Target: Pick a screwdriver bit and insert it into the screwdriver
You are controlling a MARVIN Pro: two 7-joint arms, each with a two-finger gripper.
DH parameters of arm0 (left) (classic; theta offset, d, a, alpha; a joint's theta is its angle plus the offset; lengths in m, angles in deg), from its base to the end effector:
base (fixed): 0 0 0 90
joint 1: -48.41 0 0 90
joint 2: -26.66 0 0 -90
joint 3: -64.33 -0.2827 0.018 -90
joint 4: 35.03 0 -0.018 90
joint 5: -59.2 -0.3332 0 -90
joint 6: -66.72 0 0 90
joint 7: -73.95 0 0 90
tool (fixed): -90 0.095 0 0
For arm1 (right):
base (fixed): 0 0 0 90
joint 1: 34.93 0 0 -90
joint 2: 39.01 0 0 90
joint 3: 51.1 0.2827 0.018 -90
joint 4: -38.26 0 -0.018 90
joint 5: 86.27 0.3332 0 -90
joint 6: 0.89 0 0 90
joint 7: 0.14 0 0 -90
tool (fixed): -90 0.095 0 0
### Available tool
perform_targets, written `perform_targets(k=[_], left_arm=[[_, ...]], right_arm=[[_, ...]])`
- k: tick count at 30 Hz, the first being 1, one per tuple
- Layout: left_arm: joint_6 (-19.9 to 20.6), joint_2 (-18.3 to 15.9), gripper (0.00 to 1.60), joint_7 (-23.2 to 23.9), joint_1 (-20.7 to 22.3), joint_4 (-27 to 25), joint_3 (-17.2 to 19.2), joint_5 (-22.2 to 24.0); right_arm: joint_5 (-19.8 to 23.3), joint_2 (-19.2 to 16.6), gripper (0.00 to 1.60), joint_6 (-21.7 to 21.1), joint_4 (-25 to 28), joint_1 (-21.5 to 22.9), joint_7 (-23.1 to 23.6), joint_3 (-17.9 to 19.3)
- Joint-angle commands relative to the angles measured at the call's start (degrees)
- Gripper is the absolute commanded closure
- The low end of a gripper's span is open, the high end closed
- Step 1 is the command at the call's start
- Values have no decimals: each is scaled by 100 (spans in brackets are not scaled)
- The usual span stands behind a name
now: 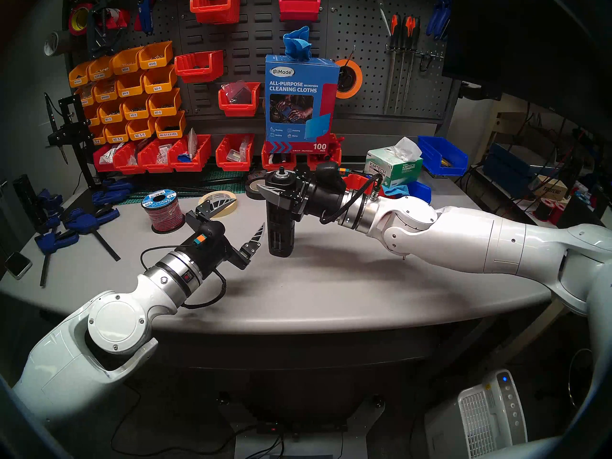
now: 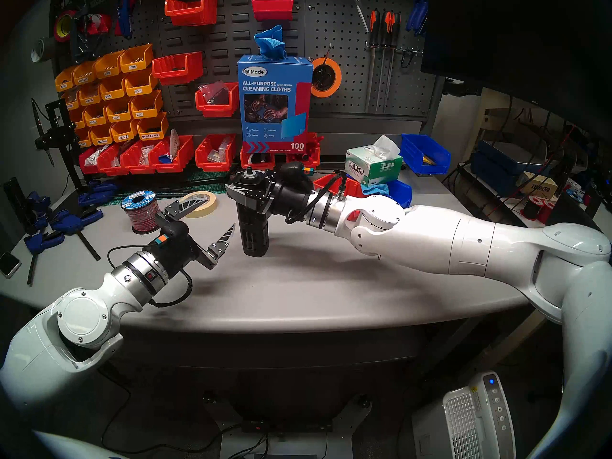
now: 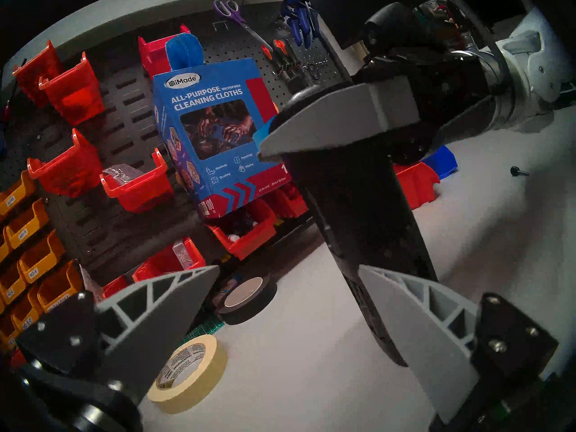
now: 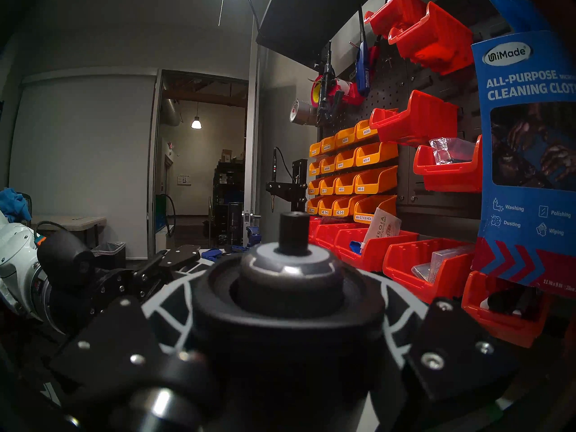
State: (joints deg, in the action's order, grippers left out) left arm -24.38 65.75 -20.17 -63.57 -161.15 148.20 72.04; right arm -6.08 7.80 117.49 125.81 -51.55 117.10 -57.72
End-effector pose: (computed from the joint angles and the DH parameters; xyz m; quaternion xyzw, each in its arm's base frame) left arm 0.3255 0.0140 -0.1894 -0.6096 0.3335 -0.7190 0.0116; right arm 0.4629 0.1278 -0.1562 -0.5053 -0.3987 -0.6240 0.4431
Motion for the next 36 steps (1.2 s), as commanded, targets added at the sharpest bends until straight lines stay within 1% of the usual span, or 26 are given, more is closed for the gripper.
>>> perform_targets(k=[1,2,3,4,6,10,13,16,19,23,26,29,30,31,36], left_arm=[[114,422,0,-39,660,60,-161,-138],[136,471,0,-43,612,40,-129,-160],[178,510,0,-50,767,97,-235,-183],[213,568,0,-61,828,119,-273,-197],[227,676,0,-63,849,133,-263,-149],[386,772,0,-151,1062,184,-397,-67],[417,785,0,-154,1020,144,-326,6],[507,735,0,-156,980,74,-239,64],[629,696,0,-89,904,-8,-68,333],[688,515,0,97,744,-131,102,553],[676,547,0,207,567,-266,262,911],[697,528,0,243,387,-387,456,1115],[713,512,0,250,352,-410,496,1144],[717,461,0,214,314,-432,517,1041],[720,452,0,254,244,-454,604,1105]], right_arm=[[30,110,104,4,-120,86,-14,84],[19,129,105,13,-139,87,-30,82],[23,154,106,10,-167,89,-22,81],[28,175,114,9,-192,88,-18,79],[29,217,119,8,-243,88,-21,73],[41,269,115,24,-315,82,-23,65],[54,287,117,39,-345,76,-21,63],[57,297,114,52,-363,72,-22,58],[60,305,112,63,-376,68,-22,53],[61,311,114,76,-389,65,-22,47],[63,317,112,86,-402,65,-16,43],[67,337,112,98,-430,71,11,46],[69,344,112,100,-437,73,15,48],[69,351,112,104,-446,75,25,49],[87,381,108,110,-485,76,54,52]])
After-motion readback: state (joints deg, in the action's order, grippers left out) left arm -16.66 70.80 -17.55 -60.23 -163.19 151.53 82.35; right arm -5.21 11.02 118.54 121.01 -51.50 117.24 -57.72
